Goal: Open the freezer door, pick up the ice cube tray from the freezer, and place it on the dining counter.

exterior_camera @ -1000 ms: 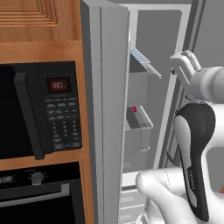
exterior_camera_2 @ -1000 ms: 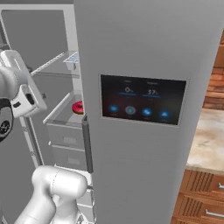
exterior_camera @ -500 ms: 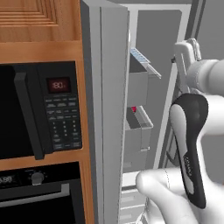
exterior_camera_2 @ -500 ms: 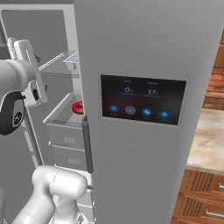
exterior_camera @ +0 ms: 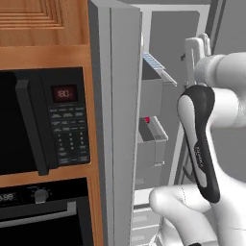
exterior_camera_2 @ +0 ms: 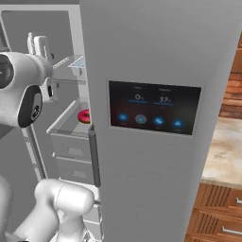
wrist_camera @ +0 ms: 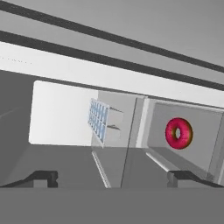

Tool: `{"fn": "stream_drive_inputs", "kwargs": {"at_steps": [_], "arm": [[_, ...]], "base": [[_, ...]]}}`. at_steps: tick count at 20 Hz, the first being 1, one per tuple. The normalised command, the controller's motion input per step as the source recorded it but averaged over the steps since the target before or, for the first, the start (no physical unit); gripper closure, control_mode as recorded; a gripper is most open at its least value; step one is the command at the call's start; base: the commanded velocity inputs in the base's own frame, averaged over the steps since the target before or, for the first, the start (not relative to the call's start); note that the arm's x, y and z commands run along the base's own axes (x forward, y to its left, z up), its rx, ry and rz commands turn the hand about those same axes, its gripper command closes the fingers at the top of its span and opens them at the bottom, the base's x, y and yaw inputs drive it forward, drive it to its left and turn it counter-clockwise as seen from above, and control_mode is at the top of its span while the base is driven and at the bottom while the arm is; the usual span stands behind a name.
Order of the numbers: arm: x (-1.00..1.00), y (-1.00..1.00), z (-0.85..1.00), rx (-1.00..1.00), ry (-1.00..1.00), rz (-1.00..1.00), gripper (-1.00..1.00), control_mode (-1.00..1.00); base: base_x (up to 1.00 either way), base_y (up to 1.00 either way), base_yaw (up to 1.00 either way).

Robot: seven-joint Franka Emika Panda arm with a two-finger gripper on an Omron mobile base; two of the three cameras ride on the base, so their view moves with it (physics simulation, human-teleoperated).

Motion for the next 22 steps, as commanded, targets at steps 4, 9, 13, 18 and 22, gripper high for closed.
{"fn": "stream_drive_inputs", "kwargs": {"at_steps": [4, 9, 13, 18, 22], "arm": [[0.59, 0.00, 0.00, 0.01, 0.04, 0.00, -1.00, -1.00], [0.52, 0.00, -0.01, 0.00, 0.04, 0.00, -1.00, -1.00], [0.34, 0.04, -0.08, 0.00, 0.08, 0.04, -1.00, -1.00], [0.45, 0.09, -0.03, 0.02, 0.10, 0.08, -1.00, -1.00], [0.54, 0.01, -0.01, 0.02, 0.05, 0.04, -1.00, -1.00]], "base": [[0.00, 0.00, 0.00], [0.00, 0.00, 0.00], [0.00, 0.00, 0.00], [0.00, 0.00, 0.00], [0.00, 0.00, 0.00]]}}
